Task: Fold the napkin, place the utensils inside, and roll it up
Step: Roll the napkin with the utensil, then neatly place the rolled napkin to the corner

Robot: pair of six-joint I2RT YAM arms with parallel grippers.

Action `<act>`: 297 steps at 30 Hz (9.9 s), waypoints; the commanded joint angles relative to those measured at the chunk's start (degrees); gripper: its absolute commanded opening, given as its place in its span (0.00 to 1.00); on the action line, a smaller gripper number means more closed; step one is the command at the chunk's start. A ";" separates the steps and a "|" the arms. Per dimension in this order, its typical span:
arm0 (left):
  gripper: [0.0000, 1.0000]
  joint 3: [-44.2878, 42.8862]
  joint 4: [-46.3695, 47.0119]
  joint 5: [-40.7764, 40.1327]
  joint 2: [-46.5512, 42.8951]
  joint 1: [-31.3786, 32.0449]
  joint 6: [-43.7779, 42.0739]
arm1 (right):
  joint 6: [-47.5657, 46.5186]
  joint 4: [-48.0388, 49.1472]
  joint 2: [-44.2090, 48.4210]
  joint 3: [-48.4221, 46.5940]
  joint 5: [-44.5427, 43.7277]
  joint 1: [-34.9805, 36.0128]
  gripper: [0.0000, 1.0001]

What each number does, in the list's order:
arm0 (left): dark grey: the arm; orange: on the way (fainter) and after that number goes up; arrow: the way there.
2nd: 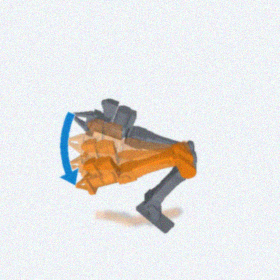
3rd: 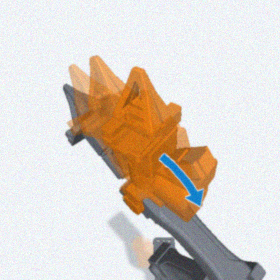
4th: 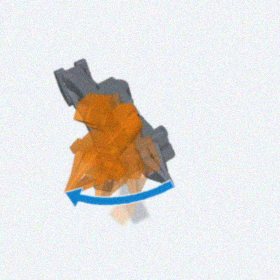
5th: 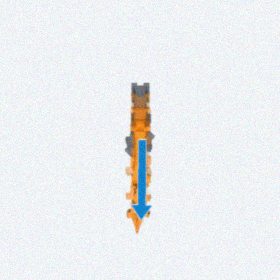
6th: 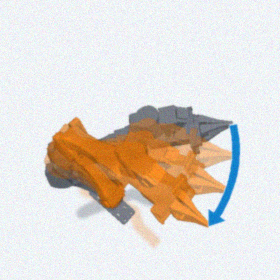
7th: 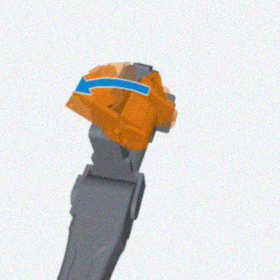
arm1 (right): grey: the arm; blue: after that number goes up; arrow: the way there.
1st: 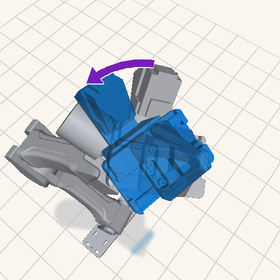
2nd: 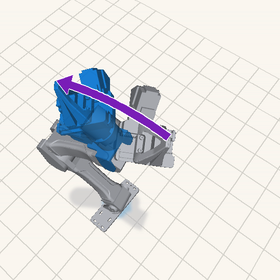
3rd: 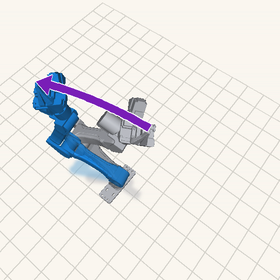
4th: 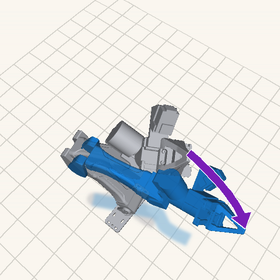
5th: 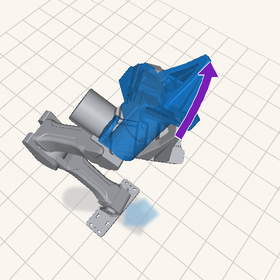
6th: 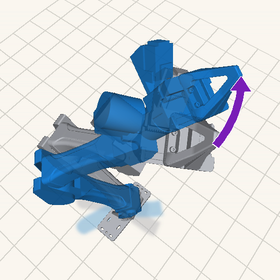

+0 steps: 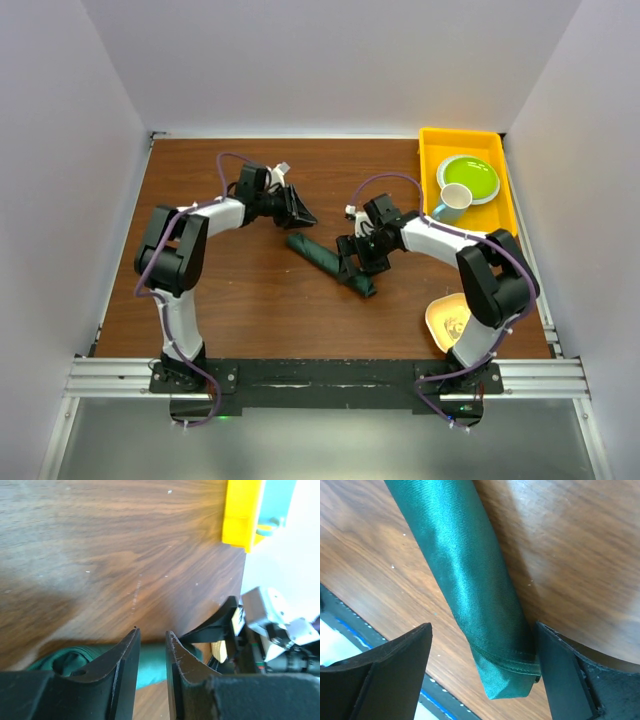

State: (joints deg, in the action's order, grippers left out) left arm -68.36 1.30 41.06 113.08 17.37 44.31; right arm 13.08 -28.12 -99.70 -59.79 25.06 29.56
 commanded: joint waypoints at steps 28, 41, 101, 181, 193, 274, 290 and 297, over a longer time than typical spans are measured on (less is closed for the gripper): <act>0.31 4.73 -0.86 -0.63 -2.51 1.71 -3.88 | -6.22 -6.95 8.38 0.64 -16.80 0.32 0.87; 0.34 2.61 -8.68 -3.79 -13.92 -0.31 2.44 | -20.98 -11.34 -4.51 -20.69 -28.30 15.08 0.98; 0.33 10.97 23.99 9.04 -4.72 2.49 20.72 | 6.60 2.97 -16.93 -14.57 7.90 1.11 0.23; 0.09 13.25 31.66 9.39 9.80 3.64 20.38 | 5.47 -5.97 -8.50 -16.94 -2.56 1.02 0.72; 0.09 12.11 28.23 8.60 9.27 3.73 18.53 | 6.42 -2.39 -1.63 -11.60 6.30 1.20 0.45; 0.16 -8.89 11.28 10.53 16.55 -1.02 14.58 | 13.72 14.41 -4.45 1.08 19.59 0.94 0.23; 0.25 -18.31 -7.97 3.77 3.57 -1.37 5.09 | 6.18 -5.00 -3.31 -14.98 8.61 -1.26 0.79; 0.43 -11.71 -23.49 -2.82 -6.02 0.65 -5.89 | 9.94 -9.32 -4.71 -21.85 -1.93 -3.54 0.98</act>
State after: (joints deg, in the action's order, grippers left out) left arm -83.02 -9.82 42.70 112.20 16.34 47.09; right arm 21.28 -32.25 -104.75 -77.45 30.85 27.88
